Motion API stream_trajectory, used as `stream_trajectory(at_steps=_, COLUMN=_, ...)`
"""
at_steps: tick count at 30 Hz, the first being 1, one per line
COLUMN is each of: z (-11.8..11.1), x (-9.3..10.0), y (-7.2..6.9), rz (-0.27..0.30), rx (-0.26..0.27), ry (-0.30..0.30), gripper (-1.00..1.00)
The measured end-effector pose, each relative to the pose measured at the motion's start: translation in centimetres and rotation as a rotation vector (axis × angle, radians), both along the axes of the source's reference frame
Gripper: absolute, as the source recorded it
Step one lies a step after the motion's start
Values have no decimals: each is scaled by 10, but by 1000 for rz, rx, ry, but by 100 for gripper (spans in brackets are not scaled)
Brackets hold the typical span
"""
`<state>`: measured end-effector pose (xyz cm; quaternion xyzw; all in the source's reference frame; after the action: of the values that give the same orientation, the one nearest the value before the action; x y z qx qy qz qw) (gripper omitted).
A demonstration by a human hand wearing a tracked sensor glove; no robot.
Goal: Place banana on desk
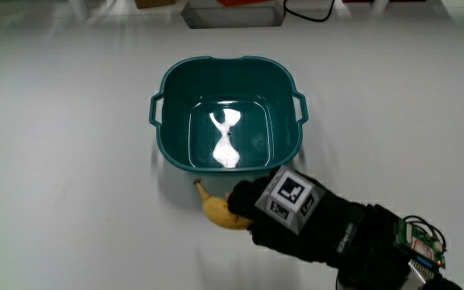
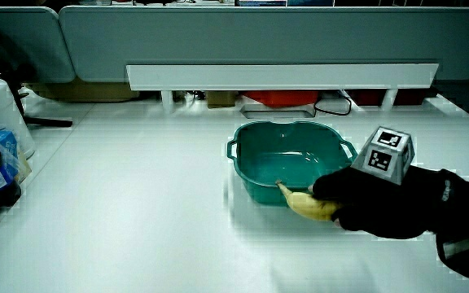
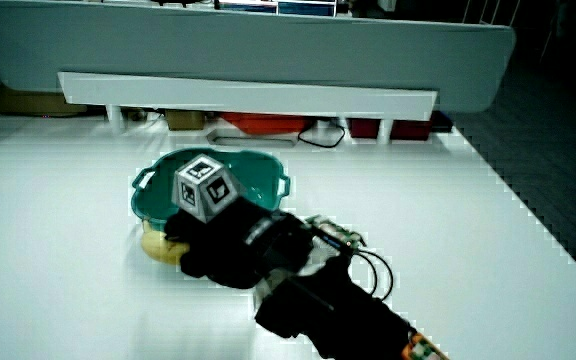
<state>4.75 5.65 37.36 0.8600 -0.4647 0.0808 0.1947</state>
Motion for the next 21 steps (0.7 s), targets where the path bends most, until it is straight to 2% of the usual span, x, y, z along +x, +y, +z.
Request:
stream_trajectory(at_steps=3, z=11, x=-4, y=7, rz=-20, rx=36, ry=32, gripper=0)
stream_trajectory(at_steps=4, z=14, x=-5, y=10, rz=-14, rx=29, ry=16, gripper=0)
stream_trajectory(at_steps=5, z=18, x=-6, y=12, rz=-24, rx=22, ry=50, gripper=0)
stream_trajectory(at_steps=6, z=20, x=-8, y=14, rz=-28, rx=7, ry=56, gripper=0)
stream_trajectory(at_steps=7, z=24, x=-10, y=16, rz=-35, rx=33, ry=77, gripper=0)
stream_trajectory(at_steps=12, z=40, x=-13, y=25, rz=-35, rx=54, ry=83, gripper=0)
stream_trajectory(at_steps=15, z=48, x=-16, y=30, rz=-57, rx=48, ry=135, gripper=0)
stream_trajectory(at_steps=16, z=50, x=-17, y=32, rz=-54, rx=40, ry=121, gripper=0)
stream_trajectory(at_steps=17, z=51, x=-18, y=33, rz=-59, rx=43, ry=135, gripper=0)
stream_trajectory(at_steps=19, z=53, x=-18, y=35, rz=-54, rx=17, ry=123, gripper=0)
stream_trajectory(at_steps=20, z=56, x=-19, y=35, rz=-60, rx=36, ry=134, gripper=0)
stream_trajectory(at_steps=21, z=56, x=-19, y=36, rz=-63, rx=11, ry=144, gripper=0)
